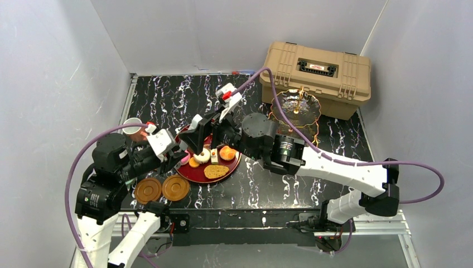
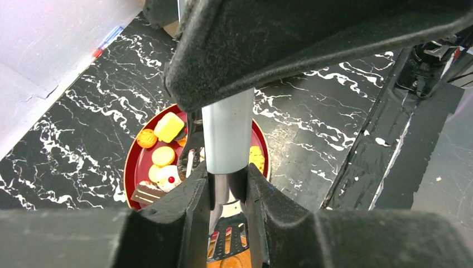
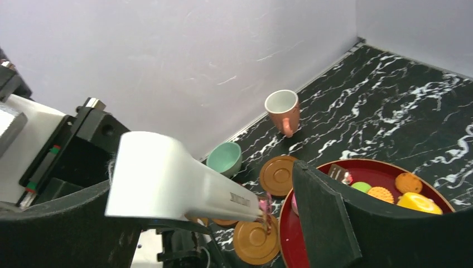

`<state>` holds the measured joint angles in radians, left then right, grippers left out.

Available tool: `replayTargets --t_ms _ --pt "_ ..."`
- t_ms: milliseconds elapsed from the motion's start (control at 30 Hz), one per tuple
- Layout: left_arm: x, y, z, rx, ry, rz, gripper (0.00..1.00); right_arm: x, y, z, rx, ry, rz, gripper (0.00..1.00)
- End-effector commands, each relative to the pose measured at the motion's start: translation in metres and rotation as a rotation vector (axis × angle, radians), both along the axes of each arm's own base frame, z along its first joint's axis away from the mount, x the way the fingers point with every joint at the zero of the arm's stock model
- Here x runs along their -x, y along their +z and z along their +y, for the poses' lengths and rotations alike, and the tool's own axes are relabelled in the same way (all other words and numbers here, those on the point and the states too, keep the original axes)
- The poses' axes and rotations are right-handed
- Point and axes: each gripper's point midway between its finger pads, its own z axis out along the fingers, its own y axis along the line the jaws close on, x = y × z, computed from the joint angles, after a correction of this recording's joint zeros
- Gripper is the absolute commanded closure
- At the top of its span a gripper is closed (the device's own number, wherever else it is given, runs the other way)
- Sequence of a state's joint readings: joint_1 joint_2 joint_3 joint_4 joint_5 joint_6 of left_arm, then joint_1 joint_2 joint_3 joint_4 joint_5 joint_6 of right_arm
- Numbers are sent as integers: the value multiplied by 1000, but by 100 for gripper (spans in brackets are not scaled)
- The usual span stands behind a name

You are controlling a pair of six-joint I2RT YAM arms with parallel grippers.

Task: Serve the afternoon tea
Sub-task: Adjust the clamp.

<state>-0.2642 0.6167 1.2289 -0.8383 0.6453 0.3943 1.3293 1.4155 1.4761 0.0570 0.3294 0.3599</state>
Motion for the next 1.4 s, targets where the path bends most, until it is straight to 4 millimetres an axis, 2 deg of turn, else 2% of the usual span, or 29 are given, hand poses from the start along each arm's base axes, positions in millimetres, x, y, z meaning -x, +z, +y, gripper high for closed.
replayTargets --t_ms 0,100,533,767,900,933,1000,1067,1100,1200,1300,1367 --pt "6 9 -4 4 -47 -23 100 15 14 14 -21 101 12 9" --pt "4 8 -3 -6 -42 -30 100 15 -1 22 44 108 39 19" --pt "-7 5 5 -52 7 -78 100 7 -14 25 87 59 73 28" --pt "-10 4 8 -56 25 -84 100 3 -13 22 43 35 64 54" --pt "-7 4 4 -40 8 -71 98 2 1 14 -30 21 33 69" --pt "-6 4 4 -36 5 -67 95 2 0 12 -32 18 27 69" --pt "-4 5 2 -22 -4 -57 78 0 -2 8 -33 4 15 69" --pt "-2 5 1 -15 -11 -48 69 -3 -6 5 -19 -14 5 69" --pt "-1 5 0 -11 -11 -45 60 -5 -10 2 -7 -27 -3 69" --pt "1 8 -2 3 -22 -34 51 -13 -26 -4 42 -77 -26 69" --pt "3 12 -4 17 -29 -22 34 -23 -48 -13 104 -134 -51 69" --pt "4 13 -4 20 -29 -18 29 -27 -63 -19 136 -166 -65 69"
